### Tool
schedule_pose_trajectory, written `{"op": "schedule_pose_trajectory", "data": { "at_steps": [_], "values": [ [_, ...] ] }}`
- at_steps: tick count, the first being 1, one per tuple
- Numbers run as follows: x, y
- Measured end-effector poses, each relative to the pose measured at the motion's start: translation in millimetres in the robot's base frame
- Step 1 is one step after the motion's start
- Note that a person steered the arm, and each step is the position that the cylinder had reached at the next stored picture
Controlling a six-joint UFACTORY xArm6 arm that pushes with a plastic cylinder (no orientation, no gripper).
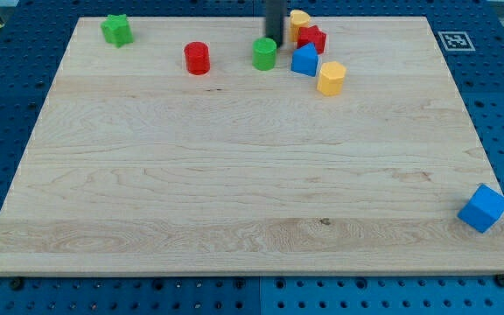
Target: Move the yellow hexagon vertically to the blue triangle
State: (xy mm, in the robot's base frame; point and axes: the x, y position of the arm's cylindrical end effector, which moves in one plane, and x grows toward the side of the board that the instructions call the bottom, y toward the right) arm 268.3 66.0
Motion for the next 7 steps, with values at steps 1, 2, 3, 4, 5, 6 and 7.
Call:
{"op": "schedule_pose_trajectory", "data": {
  "at_steps": [1,2,3,4,5,6,7],
  "values": [
    [48,65],
    [86,119],
    [99,133],
    [99,134],
    [99,134],
    [75,128],
    [59,94]
  ]
}}
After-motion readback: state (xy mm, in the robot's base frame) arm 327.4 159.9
